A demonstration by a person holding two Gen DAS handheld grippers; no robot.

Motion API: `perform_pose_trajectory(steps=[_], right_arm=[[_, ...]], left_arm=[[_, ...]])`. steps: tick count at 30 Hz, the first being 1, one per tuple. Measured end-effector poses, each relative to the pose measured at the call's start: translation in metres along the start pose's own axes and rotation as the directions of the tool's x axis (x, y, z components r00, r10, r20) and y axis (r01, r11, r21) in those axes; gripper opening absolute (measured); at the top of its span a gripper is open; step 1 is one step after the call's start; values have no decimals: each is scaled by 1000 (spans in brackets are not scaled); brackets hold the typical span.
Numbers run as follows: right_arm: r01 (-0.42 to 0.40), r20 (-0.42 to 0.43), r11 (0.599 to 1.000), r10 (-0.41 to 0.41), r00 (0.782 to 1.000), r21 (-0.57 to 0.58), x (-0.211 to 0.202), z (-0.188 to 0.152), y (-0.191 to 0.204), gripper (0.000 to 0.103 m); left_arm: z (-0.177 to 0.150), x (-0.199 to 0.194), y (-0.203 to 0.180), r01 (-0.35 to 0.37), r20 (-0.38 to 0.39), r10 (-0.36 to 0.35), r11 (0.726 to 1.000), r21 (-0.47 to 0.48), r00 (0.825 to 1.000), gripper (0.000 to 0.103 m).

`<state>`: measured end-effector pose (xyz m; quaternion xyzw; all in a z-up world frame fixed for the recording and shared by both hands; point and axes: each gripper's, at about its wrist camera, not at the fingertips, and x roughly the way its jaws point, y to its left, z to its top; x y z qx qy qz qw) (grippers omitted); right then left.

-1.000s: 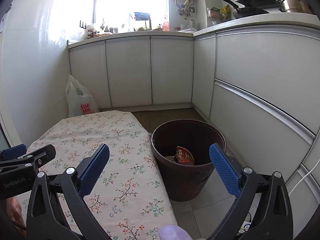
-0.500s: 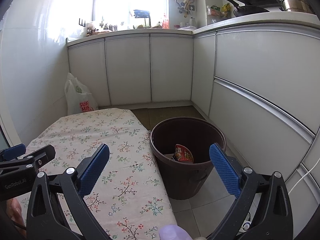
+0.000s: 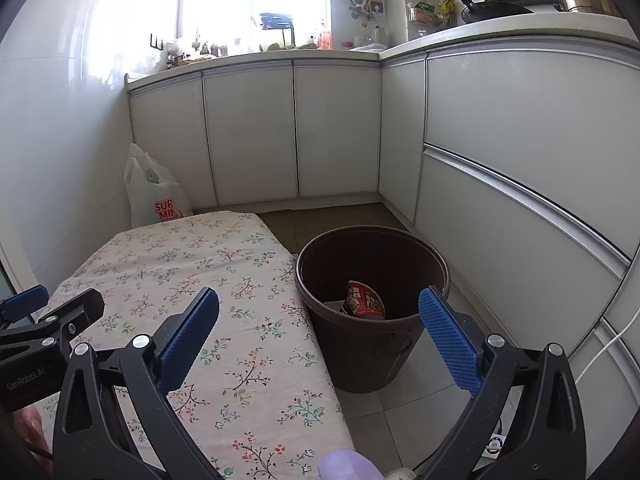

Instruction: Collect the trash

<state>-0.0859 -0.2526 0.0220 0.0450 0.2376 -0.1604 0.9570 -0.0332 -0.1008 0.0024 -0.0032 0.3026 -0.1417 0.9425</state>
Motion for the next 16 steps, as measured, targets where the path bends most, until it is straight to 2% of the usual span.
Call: perform_pose_trajectory(steps=[9,16], right_arm=[[1,-1,1000,-1,1000,1,0,1,0,96],[-1,-2,1000,1,1000,-1,1,1,-1,96]], left_arm=[[-1,1,0,8,-8,-8,1000,-6,1000,94],[0,4,6,-6,-38,4,999,-50,999,94]])
